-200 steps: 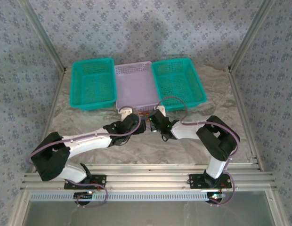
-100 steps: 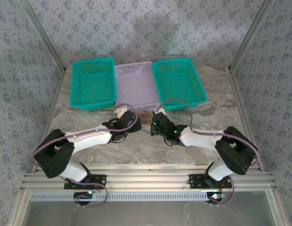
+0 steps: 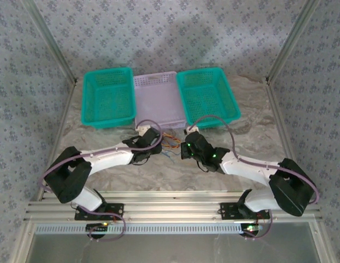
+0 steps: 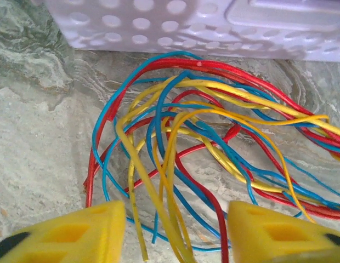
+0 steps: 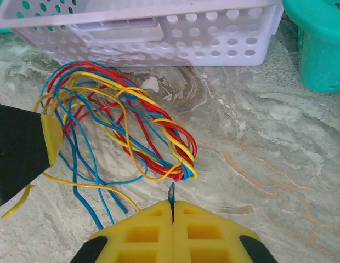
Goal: Untangle the cables
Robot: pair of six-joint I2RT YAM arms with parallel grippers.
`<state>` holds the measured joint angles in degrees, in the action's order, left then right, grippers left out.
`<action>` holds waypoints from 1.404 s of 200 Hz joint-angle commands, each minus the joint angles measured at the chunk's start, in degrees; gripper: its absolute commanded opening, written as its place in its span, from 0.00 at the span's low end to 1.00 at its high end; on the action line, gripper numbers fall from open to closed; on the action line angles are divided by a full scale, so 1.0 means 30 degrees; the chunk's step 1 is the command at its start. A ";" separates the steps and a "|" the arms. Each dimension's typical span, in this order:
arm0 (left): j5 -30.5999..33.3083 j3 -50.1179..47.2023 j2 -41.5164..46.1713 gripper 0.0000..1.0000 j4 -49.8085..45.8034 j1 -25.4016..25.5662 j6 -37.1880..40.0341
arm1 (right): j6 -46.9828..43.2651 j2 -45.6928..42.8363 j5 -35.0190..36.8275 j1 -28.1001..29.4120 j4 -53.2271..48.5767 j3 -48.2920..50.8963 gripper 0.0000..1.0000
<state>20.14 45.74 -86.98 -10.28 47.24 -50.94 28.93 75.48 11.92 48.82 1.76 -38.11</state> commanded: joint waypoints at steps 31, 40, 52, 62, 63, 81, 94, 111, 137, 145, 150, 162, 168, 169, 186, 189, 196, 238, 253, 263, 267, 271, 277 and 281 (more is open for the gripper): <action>-0.0404 0.0458 -0.0223 0.21 -0.0323 -0.0230 0.0018 | -0.0131 -0.0945 -0.0517 -0.0378 -0.0692 0.0266 0.00; -0.0470 0.0377 -0.0140 0.15 -0.0320 -0.0275 -0.0041 | -0.0067 -0.1132 -0.0517 -0.0487 -0.0797 0.0309 0.00; -0.0645 0.0261 0.0053 0.07 -0.0322 -0.0327 -0.0099 | 0.0008 -0.1401 -0.0475 -0.0672 -0.0972 0.0382 0.00; -0.0649 0.0177 0.0292 0.01 -0.0508 -0.0349 -0.0171 | 0.0025 -0.1598 -0.0408 -0.0856 -0.1246 0.0369 0.00; -0.0664 0.0171 0.0331 0.01 -0.0532 -0.0358 -0.0165 | 0.0010 -0.1617 -0.0404 -0.0859 -0.1268 0.0369 0.00; -0.0680 -0.0082 0.0993 0.00 -0.0916 -0.0439 -0.0230 | 0.0072 -0.2119 -0.0251 -0.1278 -0.1906 0.0369 0.00; -0.0707 -0.0377 0.1667 0.00 -0.1078 -0.0458 -0.0307 | 0.0118 -0.2623 -0.0167 -0.1800 -0.2432 0.0456 0.00; -0.0766 -0.0701 0.2611 0.00 -0.1382 -0.0503 -0.0422 | 0.0307 -0.3427 -0.0242 -0.2693 -0.2981 0.0642 0.00; -0.0988 -0.1028 0.3739 0.00 -0.1732 -0.0521 -0.0452 | 0.0513 -0.4564 -0.0752 -0.4147 -0.3414 0.1091 0.00; -0.1085 -0.1105 0.4018 0.00 -0.1787 -0.0535 -0.0497 | 0.0507 -0.4826 -0.0848 -0.4509 -0.3526 0.1185 0.00; -0.1172 -0.1149 0.4193 0.00 -0.1801 -0.0557 -0.0482 | 0.0522 -0.4956 -0.0928 -0.4696 -0.3656 0.1217 0.00; -0.1421 -0.1262 0.4513 0.00 -0.1801 -0.0561 -0.0482 | 0.0421 -0.5327 -0.1067 -0.5118 -0.3954 0.1276 0.00; -0.1562 -0.1314 0.4666 0.00 -0.1785 -0.0545 -0.0460 | 0.0419 -0.5498 -0.1055 -0.5295 -0.4141 0.1306 0.00; -0.1574 -0.1321 0.4686 0.00 -0.1771 -0.0544 -0.0456 | 0.0413 -0.5530 -0.1064 -0.5334 -0.4180 0.1306 0.00; -0.2135 -0.1358 0.5029 0.00 -0.1867 -0.0544 -0.0286 | 0.0406 -0.5984 -0.1188 -0.5948 -0.4545 0.1443 0.00; -0.2230 -0.1373 0.5076 0.00 -0.1914 -0.0558 -0.0259 | 0.0406 -0.6061 -0.1253 -0.6035 -0.4582 0.1426 0.00; -0.2445 -0.1329 0.5213 0.00 -0.2037 -0.0557 -0.0219 | 0.0404 -0.6232 -0.1486 -0.6268 -0.4552 0.1466 0.00; -0.3337 -0.2107 0.6166 0.00 -0.1183 -0.0551 -0.0683 | -0.0524 -0.7282 -0.5353 -0.6121 -0.1032 0.2485 0.17; -0.3590 -0.2317 0.6258 0.00 -0.0644 -0.0551 -0.0968 | -0.0684 -0.6906 -0.7003 -0.5685 0.0595 0.2741 0.34; -0.3887 -0.2354 0.6281 0.00 -0.0301 -0.0544 -0.1117 | -0.1075 -0.6325 -0.7193 -0.4978 0.0832 0.2424 0.43; -0.3963 -0.2327 0.6286 0.00 -0.0211 -0.0530 -0.1173 | -0.1303 -0.6039 -0.7094 -0.4615 0.0826 0.2253 0.46; -0.4035 -0.2340 0.6299 0.00 -0.0116 -0.0540 -0.1281 | -0.1544 -0.5747 -0.6921 -0.4276 0.0879 0.2131 0.48; -0.4178 -0.2348 0.6358 0.00 0.0049 -0.0520 -0.1391 | -0.1815 -0.5290 -0.6676 -0.3830 0.1016 0.1967 0.52; -0.4255 -0.2376 0.6443 0.00 0.0195 -0.0540 -0.1439 | -0.1926 -0.4988 -0.6558 -0.3534 0.1138 0.1889 0.54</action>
<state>9.89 38.81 -69.43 -13.45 45.74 -53.25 26.83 56.75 -4.67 33.98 0.51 -30.70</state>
